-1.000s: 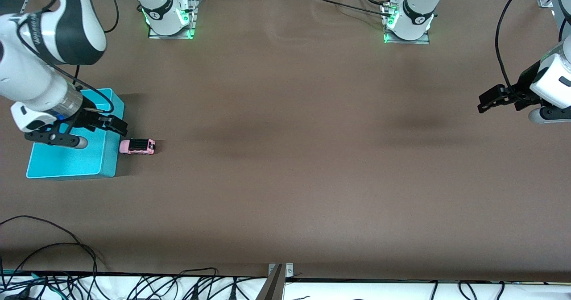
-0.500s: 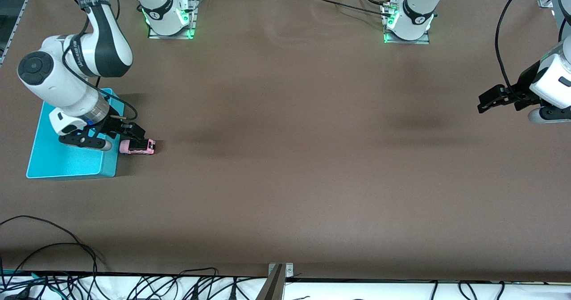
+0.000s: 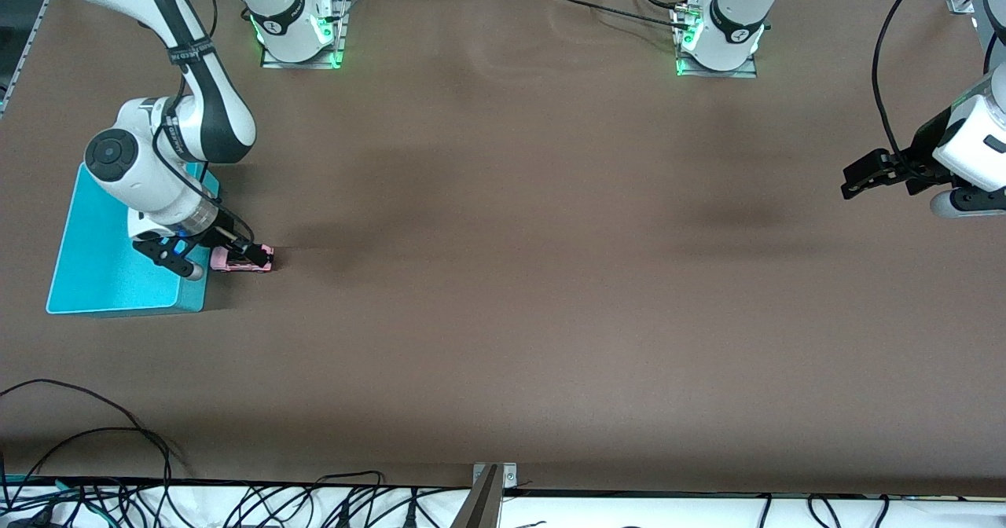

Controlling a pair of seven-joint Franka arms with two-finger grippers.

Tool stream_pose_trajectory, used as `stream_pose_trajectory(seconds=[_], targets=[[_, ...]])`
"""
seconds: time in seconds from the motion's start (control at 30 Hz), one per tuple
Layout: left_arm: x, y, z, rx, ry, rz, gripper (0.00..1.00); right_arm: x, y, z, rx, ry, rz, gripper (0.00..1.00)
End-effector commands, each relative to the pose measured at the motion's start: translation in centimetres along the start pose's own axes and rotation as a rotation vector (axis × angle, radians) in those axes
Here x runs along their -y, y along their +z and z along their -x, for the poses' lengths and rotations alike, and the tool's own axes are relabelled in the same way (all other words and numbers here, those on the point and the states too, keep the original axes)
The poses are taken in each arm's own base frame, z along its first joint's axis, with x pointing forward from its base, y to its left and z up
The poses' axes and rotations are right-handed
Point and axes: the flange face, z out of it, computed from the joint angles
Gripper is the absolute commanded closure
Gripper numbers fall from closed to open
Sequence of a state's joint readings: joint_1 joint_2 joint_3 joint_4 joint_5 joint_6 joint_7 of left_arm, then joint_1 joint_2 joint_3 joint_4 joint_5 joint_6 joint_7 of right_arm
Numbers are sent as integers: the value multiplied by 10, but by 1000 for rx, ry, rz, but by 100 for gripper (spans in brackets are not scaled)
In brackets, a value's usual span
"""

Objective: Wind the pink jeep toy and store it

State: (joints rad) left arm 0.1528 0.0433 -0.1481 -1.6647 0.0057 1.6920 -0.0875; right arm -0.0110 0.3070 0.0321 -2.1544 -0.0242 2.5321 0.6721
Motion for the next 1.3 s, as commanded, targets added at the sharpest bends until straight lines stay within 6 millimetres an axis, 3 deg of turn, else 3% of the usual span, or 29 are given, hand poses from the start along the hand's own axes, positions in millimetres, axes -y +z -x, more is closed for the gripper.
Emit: stream_pose_trajectory(seconds=[0.0, 0.23, 0.77, 0.97, 1.23, 1.27], targets=[[3, -2, 3, -10, 23, 3, 0, -33, 6, -11, -10, 190, 8, 0], [3, -2, 3, -10, 23, 3, 0, -50, 17, -12, -48, 346, -24, 0], [3, -2, 3, -11, 23, 3, 0, -45, 56, -7, -77, 647, -74, 0], [3, -2, 3, -11, 23, 3, 0, -41, 73, 0, -68, 656, -67, 0], [3, -2, 3, -10, 23, 3, 0, -38, 76, 4, -65, 623, -60, 0], [3, -2, 3, -11, 23, 3, 0, -37, 76, 4, -65, 624, -60, 7]])
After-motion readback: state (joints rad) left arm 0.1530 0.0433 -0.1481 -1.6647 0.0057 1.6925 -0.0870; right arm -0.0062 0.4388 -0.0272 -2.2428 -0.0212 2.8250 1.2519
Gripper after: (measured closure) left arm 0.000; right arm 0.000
